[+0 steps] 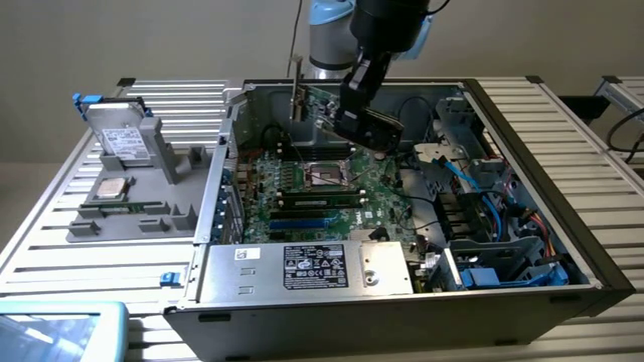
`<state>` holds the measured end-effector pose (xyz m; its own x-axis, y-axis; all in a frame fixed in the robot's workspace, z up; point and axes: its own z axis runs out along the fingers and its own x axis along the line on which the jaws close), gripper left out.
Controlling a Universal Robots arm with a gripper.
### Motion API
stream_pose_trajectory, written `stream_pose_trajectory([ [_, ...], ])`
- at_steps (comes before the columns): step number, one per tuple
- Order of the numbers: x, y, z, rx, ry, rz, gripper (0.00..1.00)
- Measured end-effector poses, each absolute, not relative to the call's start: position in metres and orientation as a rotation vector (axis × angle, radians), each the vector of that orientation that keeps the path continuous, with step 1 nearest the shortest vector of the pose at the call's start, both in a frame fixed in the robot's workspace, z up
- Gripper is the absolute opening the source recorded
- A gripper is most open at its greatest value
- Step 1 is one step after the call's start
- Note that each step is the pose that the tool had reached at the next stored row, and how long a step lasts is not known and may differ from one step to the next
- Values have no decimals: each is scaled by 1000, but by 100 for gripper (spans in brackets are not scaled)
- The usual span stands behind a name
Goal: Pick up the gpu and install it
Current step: 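Insert the gpu into the slot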
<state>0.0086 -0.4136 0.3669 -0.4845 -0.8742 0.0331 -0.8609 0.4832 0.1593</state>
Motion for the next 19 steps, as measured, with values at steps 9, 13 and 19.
stream_pose_trajectory([
  [9, 8, -414, 367, 1742, -2476, -164, 28],
  [13, 8, -414, 366, 1829, -2417, -147, 28],
  [19, 9, -414, 365, 1921, -2347, -100, 28],
])
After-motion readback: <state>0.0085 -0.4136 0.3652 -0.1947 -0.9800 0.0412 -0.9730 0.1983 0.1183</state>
